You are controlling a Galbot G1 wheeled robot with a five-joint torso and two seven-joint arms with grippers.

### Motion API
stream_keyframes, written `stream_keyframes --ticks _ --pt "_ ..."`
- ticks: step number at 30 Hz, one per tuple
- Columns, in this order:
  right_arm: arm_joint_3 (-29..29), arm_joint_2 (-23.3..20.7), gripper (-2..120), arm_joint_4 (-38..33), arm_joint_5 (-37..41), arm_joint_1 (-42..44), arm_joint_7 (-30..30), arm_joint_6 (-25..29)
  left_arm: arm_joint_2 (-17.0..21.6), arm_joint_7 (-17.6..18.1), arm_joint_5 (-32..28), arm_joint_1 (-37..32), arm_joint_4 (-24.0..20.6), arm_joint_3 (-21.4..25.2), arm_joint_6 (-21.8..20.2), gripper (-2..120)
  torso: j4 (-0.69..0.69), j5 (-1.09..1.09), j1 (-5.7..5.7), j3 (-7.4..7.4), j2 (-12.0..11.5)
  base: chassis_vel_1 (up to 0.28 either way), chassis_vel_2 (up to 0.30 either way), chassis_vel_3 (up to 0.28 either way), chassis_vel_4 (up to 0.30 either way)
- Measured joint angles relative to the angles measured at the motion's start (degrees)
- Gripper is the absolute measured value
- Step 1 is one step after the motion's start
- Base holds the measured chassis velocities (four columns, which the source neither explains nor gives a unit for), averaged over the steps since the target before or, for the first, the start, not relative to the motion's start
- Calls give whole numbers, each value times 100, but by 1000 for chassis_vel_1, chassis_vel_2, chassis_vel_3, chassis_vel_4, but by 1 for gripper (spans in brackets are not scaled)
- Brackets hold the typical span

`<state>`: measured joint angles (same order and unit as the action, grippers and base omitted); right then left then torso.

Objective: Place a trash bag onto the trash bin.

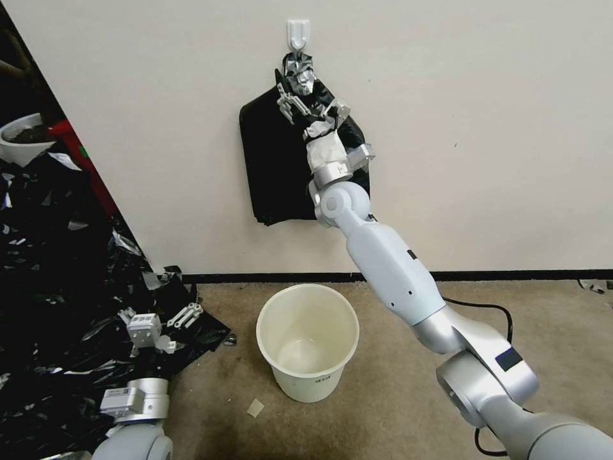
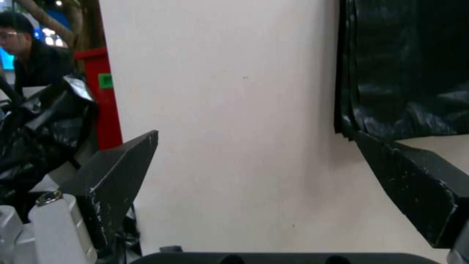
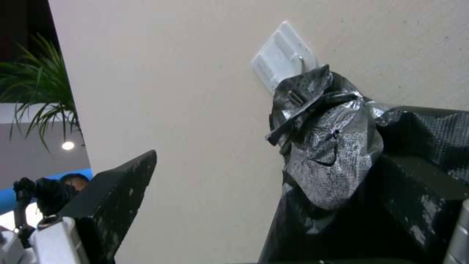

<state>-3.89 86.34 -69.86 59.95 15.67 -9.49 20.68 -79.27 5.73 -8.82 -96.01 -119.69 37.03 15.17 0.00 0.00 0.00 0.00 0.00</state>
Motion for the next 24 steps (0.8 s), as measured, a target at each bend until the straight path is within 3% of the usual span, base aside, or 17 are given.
stream_keyframes --ticks 11,24 --pt "2 -15 100 -247 165 136 -159 13 -6 13 76 58 144 -55 34 100 0 0 0 0 0 0 0 0 0" --pt "56 188 100 297 300 -143 -270 2 -103 41 366 -3 203 -134 112 100 1 0 0 0 0 0 0 0 0"
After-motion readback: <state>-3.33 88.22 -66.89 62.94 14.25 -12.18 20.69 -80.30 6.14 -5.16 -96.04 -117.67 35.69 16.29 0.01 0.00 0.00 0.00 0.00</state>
